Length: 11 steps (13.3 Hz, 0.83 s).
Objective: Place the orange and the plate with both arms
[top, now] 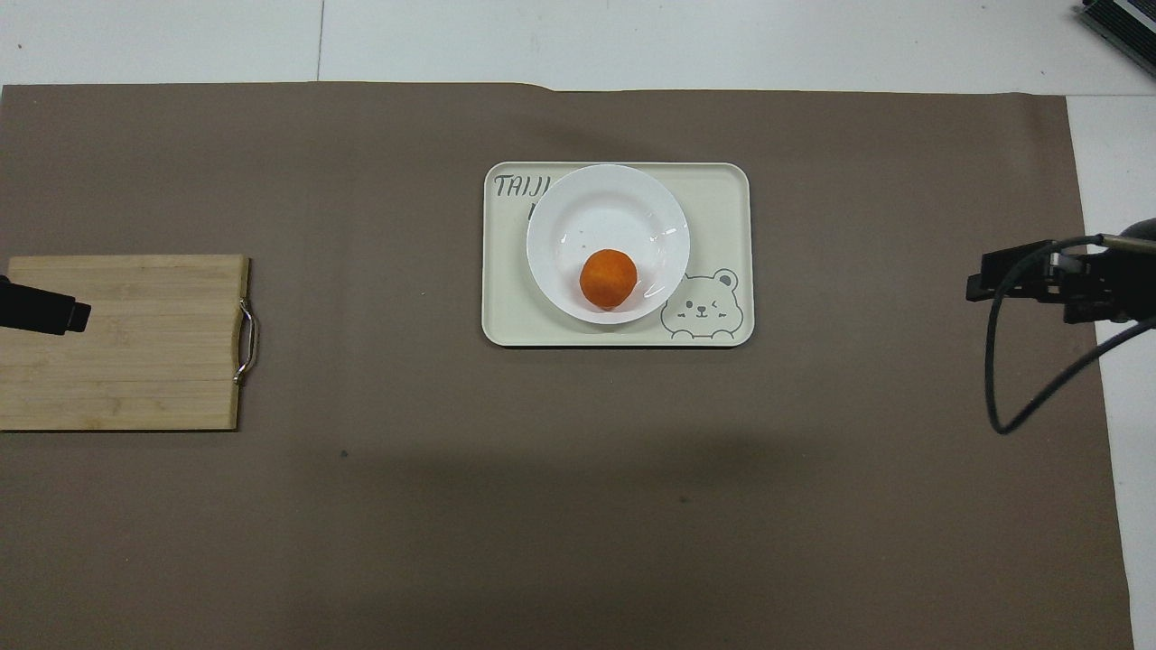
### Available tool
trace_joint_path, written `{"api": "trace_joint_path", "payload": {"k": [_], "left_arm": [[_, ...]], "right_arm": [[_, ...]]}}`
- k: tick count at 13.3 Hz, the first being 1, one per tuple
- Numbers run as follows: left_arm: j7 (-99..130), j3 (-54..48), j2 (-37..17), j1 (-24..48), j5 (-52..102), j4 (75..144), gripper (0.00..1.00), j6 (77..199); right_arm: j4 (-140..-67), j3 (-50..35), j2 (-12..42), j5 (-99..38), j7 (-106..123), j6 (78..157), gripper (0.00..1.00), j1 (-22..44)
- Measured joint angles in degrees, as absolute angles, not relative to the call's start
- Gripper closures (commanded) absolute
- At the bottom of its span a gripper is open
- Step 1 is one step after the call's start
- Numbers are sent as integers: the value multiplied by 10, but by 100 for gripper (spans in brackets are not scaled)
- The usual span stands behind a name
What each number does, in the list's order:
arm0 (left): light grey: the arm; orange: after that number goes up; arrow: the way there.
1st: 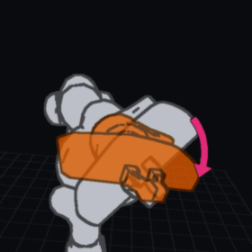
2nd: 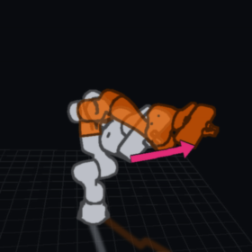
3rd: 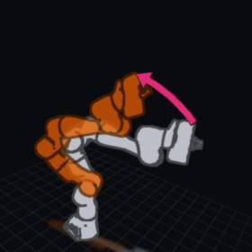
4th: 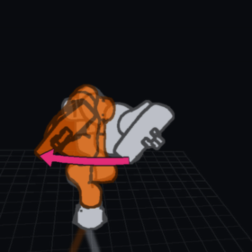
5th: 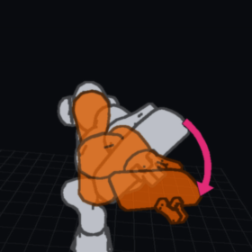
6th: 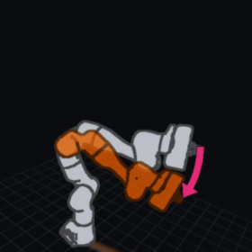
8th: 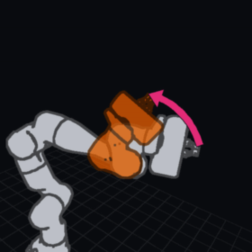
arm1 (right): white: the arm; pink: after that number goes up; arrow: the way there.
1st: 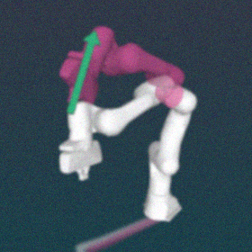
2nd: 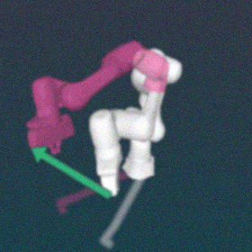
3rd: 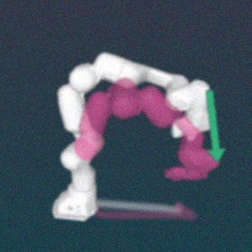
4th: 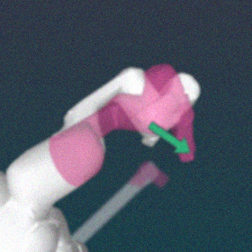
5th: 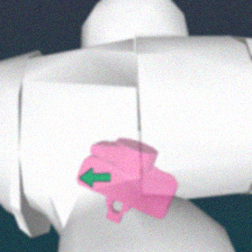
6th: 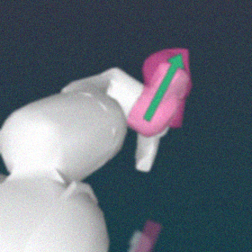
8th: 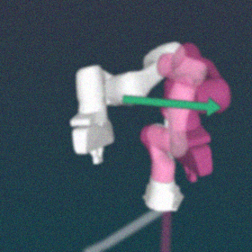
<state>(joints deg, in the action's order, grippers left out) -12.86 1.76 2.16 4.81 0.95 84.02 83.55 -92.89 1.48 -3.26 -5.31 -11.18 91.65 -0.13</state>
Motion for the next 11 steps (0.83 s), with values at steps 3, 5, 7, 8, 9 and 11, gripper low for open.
{"api": "trace_joint_path", "payload": {"k": [3, 5, 7, 8, 9, 11], "left_arm": [[-129, 18, 22, 48, 9, 840, 0, 836], [-129, 18, 22, 48, 9, 840, 0, 836], [-129, 18, 22, 48, 9, 840, 0, 836], [-129, 18, 22, 48, 9, 840, 0, 836], [-129, 18, 22, 48, 9, 840, 0, 836], [-129, 18, 22, 48, 9, 840, 0, 836]], "right_arm": [[-913, 21, -56, -26, -110, 864, 0, -13], [-912, 22, -73, -9, -108, 841, 0, -13], [-912, 33, -81, -6, -108, 835, 0, -13], [-913, 43, -82, -6, -107, 832, 0, -14], [-914, 52, -84, -6, -102, 830, 0, -14], [-915, 56, -85, -6, -72, 828, 0, -14]]}}
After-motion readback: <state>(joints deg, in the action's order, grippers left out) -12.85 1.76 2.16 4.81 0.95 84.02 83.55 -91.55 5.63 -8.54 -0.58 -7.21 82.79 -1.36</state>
